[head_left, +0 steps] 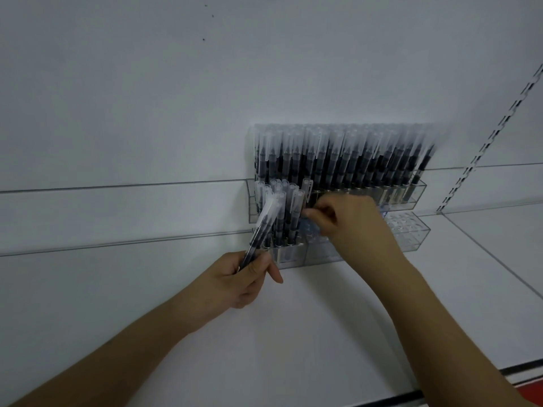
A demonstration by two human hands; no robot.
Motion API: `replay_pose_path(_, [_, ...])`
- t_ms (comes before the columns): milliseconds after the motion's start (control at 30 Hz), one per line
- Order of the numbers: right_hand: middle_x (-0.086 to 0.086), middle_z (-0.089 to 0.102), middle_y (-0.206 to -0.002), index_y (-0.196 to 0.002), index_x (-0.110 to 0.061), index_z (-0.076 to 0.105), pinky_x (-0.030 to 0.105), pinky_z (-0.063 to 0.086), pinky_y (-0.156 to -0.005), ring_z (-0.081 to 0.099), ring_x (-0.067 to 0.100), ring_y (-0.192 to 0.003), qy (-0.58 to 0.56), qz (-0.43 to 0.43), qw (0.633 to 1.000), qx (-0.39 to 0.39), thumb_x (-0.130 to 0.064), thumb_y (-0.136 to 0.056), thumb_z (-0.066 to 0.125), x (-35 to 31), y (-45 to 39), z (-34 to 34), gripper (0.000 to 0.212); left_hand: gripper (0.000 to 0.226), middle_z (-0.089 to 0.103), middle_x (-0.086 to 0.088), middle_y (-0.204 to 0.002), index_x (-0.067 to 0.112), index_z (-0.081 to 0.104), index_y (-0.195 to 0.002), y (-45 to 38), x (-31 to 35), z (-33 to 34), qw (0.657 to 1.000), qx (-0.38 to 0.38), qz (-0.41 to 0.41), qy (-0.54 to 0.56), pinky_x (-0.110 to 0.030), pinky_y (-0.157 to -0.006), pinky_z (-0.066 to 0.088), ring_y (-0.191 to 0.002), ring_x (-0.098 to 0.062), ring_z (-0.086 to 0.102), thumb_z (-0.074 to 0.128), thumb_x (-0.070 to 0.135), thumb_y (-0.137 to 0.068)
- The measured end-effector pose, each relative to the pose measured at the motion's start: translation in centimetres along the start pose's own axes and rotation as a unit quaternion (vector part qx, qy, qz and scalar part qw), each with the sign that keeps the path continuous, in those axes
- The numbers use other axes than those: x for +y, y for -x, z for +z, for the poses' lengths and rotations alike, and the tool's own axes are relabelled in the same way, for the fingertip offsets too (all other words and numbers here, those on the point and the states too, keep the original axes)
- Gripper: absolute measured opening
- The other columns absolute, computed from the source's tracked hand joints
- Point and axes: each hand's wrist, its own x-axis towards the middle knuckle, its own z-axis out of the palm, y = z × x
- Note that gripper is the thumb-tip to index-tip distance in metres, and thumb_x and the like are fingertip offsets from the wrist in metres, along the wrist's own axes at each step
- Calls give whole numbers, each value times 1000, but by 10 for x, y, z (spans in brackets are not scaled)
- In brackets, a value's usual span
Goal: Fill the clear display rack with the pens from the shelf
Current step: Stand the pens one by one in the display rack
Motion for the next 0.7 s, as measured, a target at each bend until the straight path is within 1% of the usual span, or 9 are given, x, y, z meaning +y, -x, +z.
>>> replay_pose_path(100, [-8, 67, -66, -83, -22, 70, 31, 56, -63, 64, 7, -58, -110, 51, 985, 126, -43, -92, 61, -5, 28, -12, 24, 38, 26, -2, -59, 15, 68, -84, 0, 0, -1, 1000, -13, 0, -3, -22, -46, 24, -49, -13, 24, 42, 39, -98])
replay_pose_path(133, [-8, 66, -65, -82, -25, 70, 27, 56, -60, 63, 5, -56, -170, 55, 975, 132, -42, -91, 62, -11, 36, -14, 22, 39, 29, -1, -58, 15, 69, -85, 0, -1, -1, 1000, -23, -1, -7, -22, -46, 26, -49, -12, 25, 43, 41, -98])
replay_pose_path(200, [-7, 69, -69, -85, -26, 71, 23, 55, -56, 63, 6, -53, -293, 49, 954, 43, -38, -87, 65, -25, 48, -11, 14, 38, 34, 2, -57, 13, 69, -88, 1, -1, 0, 999, -44, -4, -22, -21, -48, 29, -49, -11, 29, 44, 42, -96])
replay_pose_path(267, [-6, 70, -71, -86, -23, 70, 22, 53, -53, 64, 8, -55, -376, 27, 924, -58, -26, -88, 68, -36, 52, -1, 4, 37, 37, 3, -56, 14, 69, -89, 2, -1, 0, 997, -65, 6, -49, -19, -49, 31, -50, -9, 33, 44, 40, -95])
replay_pose_path(367, [0, 70, -66, -81, -21, 69, 22, 51, -54, 65, 9, -58, -413, 13, 907, -85, -15, -90, 69, -40, 53, 8, 11, 36, 40, 5, -56, 14, 68, -91, 3, 1, 2, 993, -78, 15, -90, -16, -51, 33, -50, -6, 36, 40, 36, -98])
replay_pose_path(467, [3, 72, -71, -85, -15, 71, 16, 51, -58, 66, 6, -60, -431, 47, 901, -18, -17, -89, 67, -32, 50, -1, 6, 41, 40, 4, -55, 7, 66, -94, 4, 2, 2, 992, -74, 6, -98, -16, -52, 35, -50, -7, 35, 37, 36, -101])
replay_pose_path(600, [1, 71, -72, -90, -10, 68, 15, 52, -61, 68, 8, -63, -426, 72, 884, 179, -19, -96, 59, -12, 35, -30, 14, 46, 40, 1, -55, 5, 67, -92, 3, 3, 2, 993, -50, 0, -107, -19, -51, 35, -49, -9, 35, 36, 38, -100])
replay_pose_path(633, [1, 71, -71, -90, -8, 68, 14, 51, -63, 68, 7, -63, -400, 70, 890, 207, -20, -97, 60, -9, 30, -35, 16, 46, 40, 1, -54, 5, 67, -92, 2, 4, 3, 993, -45, -1, -108, -19, -51, 35, -48, -9, 35, 36, 39, -99])
replay_pose_path(700, [-2, 71, -72, -89, -9, 67, 10, 50, -64, 69, 4, -65, -338, 56, 915, 214, -22, -97, 60, -5, 23, -37, 17, 46, 40, 1, -54, 7, 67, -90, 2, 4, 3, 993, -39, -2, -111, -19, -51, 35, -48, -9, 35, 36, 40, -99])
